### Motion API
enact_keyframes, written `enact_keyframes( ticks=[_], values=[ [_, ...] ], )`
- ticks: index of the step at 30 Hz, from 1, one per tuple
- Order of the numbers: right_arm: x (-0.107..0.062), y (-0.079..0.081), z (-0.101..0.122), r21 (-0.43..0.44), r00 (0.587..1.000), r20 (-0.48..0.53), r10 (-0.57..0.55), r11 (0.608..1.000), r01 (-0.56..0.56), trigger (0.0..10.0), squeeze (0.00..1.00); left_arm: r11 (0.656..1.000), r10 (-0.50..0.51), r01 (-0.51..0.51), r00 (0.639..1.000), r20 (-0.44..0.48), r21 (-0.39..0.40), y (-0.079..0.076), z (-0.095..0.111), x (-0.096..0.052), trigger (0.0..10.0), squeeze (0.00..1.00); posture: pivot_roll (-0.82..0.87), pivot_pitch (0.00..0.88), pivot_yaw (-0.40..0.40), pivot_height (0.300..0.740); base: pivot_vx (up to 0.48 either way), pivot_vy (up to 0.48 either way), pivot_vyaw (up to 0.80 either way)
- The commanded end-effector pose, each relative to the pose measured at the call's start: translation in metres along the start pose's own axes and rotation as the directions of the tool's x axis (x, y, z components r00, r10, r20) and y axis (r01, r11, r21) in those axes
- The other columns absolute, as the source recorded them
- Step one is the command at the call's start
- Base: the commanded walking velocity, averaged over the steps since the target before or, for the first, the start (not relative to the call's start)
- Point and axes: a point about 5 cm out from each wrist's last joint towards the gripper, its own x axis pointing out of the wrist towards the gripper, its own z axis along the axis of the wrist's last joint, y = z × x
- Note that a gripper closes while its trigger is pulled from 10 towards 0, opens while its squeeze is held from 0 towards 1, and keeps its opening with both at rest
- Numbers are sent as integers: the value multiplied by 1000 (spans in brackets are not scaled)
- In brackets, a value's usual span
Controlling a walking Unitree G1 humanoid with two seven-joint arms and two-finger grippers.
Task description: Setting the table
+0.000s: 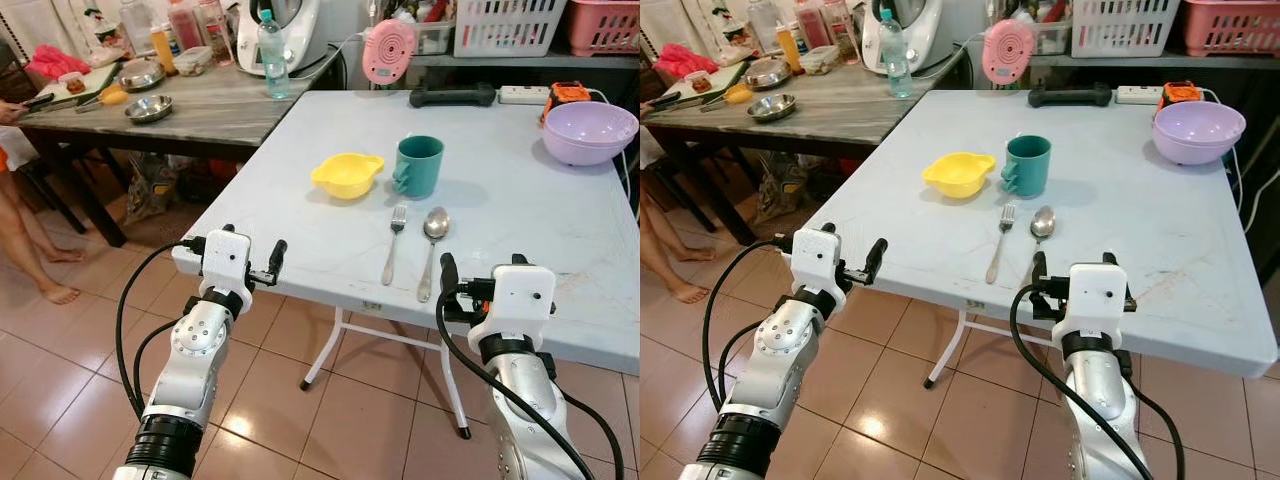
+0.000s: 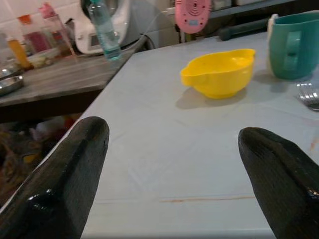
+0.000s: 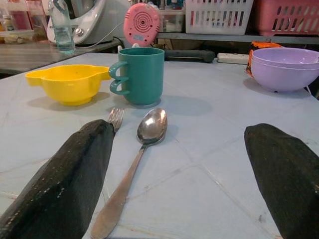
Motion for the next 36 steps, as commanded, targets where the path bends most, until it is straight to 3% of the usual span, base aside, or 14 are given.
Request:
enact_keyframes(
  ticks=[1, 7, 20, 36],
  values=[
    [-1, 3, 5, 9, 1000, 24, 1, 1000, -1, 10000, 0, 1000, 7, -7, 1000, -11, 11, 6, 1, 2, 10000, 0, -200, 33, 149, 740, 0, 0, 0],
    [0, 2, 7, 7, 1000, 20, 13, 1000, -13, 10000, 0, 1000, 15, -16, 1000, -19, -5, 5, -2, -1, 10000, 0, -201, 39, 130, 740, 0, 0, -206],
    [0, 0, 9, 0, 1000, 18, 25, 1000, -25, 10000, 0, 999, 28, -28, 999, -29, -29, 2, -4, -2, 10000, 0, -209, 50, 116, 740, 0, 0, -700],
    [0, 1, 10, -7, 999, 21, 27, 1000, -27, 10000, 0, 999, 14, -15, 1000, -25, -36, -2, -4, -1, 10000, 0, -212, 51, 114, 740, 0, 386, -68]
  ],
)
